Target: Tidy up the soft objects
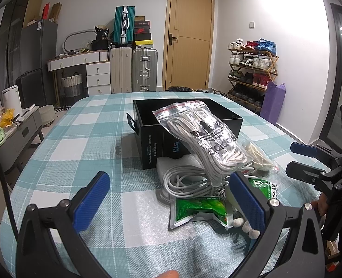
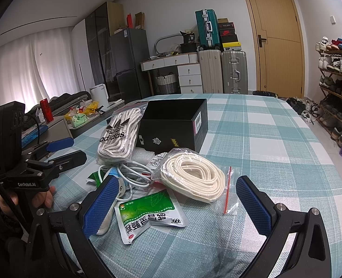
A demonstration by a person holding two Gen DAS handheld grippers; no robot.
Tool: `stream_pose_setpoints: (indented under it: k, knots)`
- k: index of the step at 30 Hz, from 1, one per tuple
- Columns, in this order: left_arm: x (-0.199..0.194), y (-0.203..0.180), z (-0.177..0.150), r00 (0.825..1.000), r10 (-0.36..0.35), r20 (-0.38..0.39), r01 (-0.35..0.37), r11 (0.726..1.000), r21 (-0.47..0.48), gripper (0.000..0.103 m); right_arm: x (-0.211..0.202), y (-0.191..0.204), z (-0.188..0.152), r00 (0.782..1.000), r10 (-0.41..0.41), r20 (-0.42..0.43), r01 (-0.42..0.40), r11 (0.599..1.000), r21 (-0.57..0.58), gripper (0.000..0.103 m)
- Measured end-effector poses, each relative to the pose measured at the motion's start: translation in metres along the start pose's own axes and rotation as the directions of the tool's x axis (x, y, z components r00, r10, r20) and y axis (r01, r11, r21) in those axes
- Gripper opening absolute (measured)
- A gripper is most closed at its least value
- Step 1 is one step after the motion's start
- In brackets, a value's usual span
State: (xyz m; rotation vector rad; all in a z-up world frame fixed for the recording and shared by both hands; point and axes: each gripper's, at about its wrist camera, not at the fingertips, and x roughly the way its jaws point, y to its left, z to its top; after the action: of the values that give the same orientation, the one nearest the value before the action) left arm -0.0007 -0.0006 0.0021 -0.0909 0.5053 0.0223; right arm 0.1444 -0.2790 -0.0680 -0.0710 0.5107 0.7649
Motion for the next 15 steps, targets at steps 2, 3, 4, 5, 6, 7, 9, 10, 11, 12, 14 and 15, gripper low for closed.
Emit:
stream_pose_setpoints:
  k: [2,3,4,5,6,7,9,10,11,12,14,15]
  knots:
    - [0.0020,-0.0005,-0.0004,1.000,0.009,-0.004,-0.009,1.000,0.001,0.103,0.0016,-0.0012,0.0010,1.000,0.000,-0.002,0.000,1.000,-0.001,0.103]
    - [0.0024,-0.0006,-0.0001,1.000,0.018,-0.005,-0.018,1.000,0.002,0.103,0.0031,-0.0012,0.0020,1.000,-0.001,-0.001,0.001,1.000,0.000,0.103]
    - [0.0023,-0.0010,0.0001,1.000,0.027,-0.003,-0.027,1.000,0.004,0.103,0.0028,-0.0013,0.0021,1.000,0.000,-0.002,0.000,1.000,0.000,0.103]
    - [0.0008,-0.0018,-0.0007,0.999,0.032,-0.002,-0.032,0.999,0.006,0.103,0.0026,-0.0015,0.0022,1.000,-0.001,-0.002,0.001,1.000,0.000,0.103]
    - [-0.0001,-0.0002,-0.0008,0.999,0.034,-0.003,-0.034,0.999,0.009,0.103,0.0035,-0.0011,0.0016,1.000,-0.001,-0.003,0.001,1.000,0.000,0.103]
    - [0.0034,-0.0011,-0.0011,0.999,0.035,-0.007,-0.035,0.999,0.010,0.103,0.0047,-0.0001,0.0008,1.000,-0.001,-0.005,0.001,1.000,0.000,0.103]
    - [0.0042,-0.0012,-0.0004,0.999,0.046,-0.012,-0.046,0.999,0.013,0.103,0.0049,-0.0011,0.0006,1.000,-0.001,-0.008,0.001,1.000,-0.002,0.103]
    - [0.0040,-0.0012,0.0001,0.998,0.055,-0.010,-0.055,0.998,0.014,0.103,0.0035,-0.0008,0.0000,1.000,-0.001,-0.014,0.001,1.000,-0.003,0.103]
    - [0.0036,-0.0006,0.0007,0.998,0.061,-0.004,-0.060,0.998,0.014,0.103,0.0033,-0.0009,0.0007,1.000,-0.001,-0.020,0.001,1.000,-0.004,0.103]
    - [0.0031,-0.0005,0.0018,0.998,0.064,-0.001,-0.064,0.998,0.015,0.103,0.0037,-0.0012,0.0009,1.000,-0.002,-0.024,0.002,1.000,-0.005,0.103]
    - [0.0027,0.0001,0.0038,0.998,0.065,-0.003,-0.065,0.998,0.016,0.103,0.0054,-0.0017,0.0017,0.999,0.002,-0.037,-0.003,1.000,-0.005,0.103]
    - [0.0029,0.0007,0.0054,0.998,0.064,-0.012,-0.064,0.998,0.011,0.103,0.0061,-0.0015,0.0025,0.999,0.008,-0.047,-0.008,1.000,-0.008,0.103]
